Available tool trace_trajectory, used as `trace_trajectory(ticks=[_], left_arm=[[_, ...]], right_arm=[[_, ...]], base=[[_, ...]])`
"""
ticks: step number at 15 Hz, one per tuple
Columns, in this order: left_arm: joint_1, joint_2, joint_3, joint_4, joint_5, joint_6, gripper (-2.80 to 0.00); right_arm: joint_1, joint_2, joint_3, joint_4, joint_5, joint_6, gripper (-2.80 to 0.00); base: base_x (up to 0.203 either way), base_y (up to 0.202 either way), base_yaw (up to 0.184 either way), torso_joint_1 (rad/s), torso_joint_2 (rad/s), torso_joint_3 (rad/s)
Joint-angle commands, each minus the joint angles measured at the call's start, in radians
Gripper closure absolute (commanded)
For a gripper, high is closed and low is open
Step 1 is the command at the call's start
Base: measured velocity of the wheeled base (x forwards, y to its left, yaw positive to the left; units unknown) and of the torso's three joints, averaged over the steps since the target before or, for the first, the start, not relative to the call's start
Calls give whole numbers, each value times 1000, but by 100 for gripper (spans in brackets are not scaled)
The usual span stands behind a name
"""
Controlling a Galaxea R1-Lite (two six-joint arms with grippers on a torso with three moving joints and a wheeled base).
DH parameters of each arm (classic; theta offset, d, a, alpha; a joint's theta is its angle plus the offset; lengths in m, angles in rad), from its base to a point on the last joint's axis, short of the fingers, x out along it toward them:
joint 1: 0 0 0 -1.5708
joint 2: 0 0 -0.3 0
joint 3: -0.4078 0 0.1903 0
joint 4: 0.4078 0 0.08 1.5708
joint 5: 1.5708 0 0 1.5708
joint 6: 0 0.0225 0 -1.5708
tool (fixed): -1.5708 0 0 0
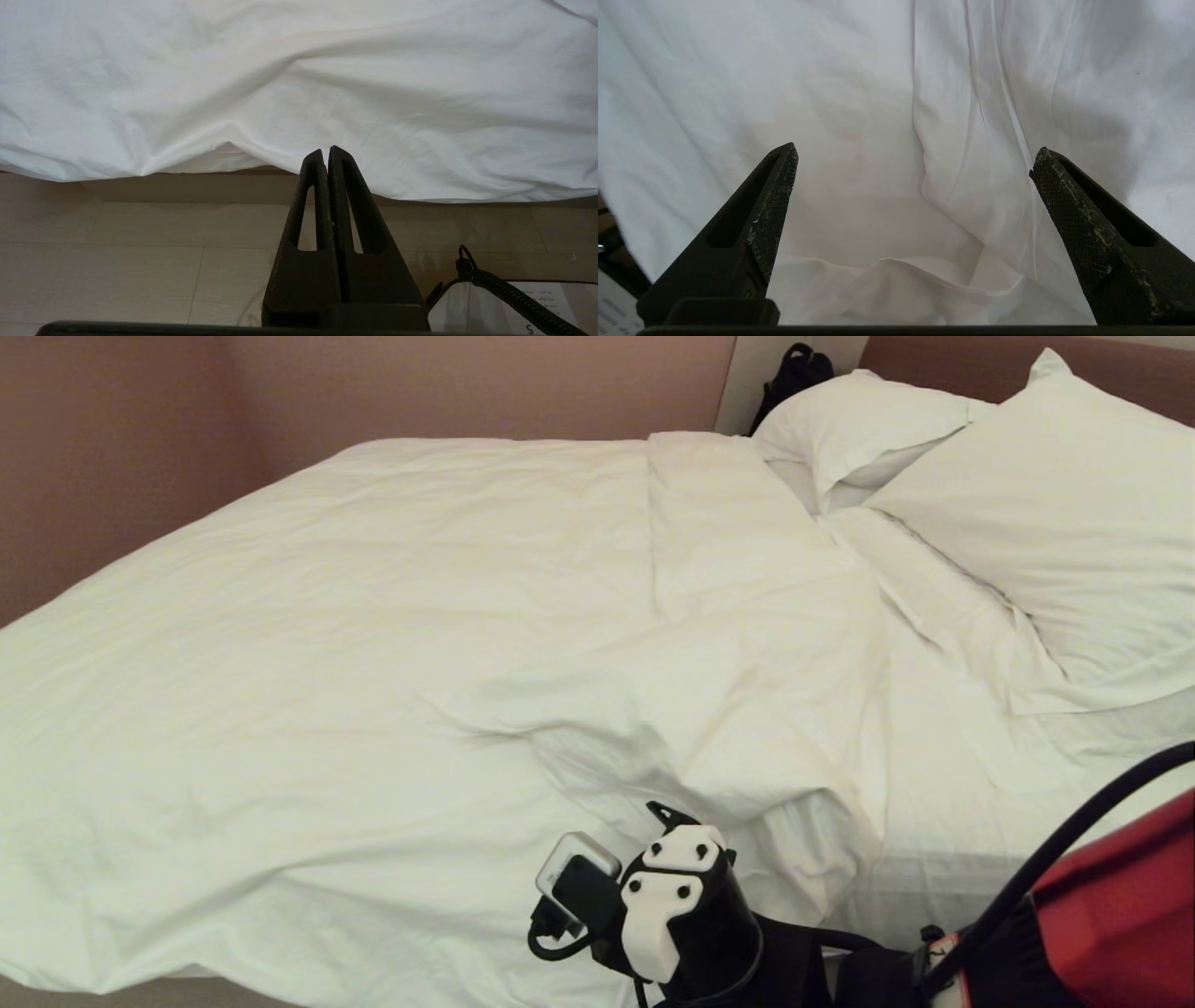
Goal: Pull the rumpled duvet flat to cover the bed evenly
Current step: Flatten the corners of the folded blanket
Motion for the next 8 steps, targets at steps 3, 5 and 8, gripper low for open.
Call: trace_trajectory(ticks=[3,5,8], left_arm=[[0,0,0,1,0,0,0],[0,0,0,1,0,0,0],[0,0,0,1,0,0,0]], right_arm=[[-15,53,-35,-9,-100,-26,-280],[-15,56,-48,-7,-107,-29,-280],[-17,75,-79,-5,-199,-41,-280]], base=[[0,0,0,0,0,0],[0,0,0,0,0,0],[0,0,0,0,0,0]])
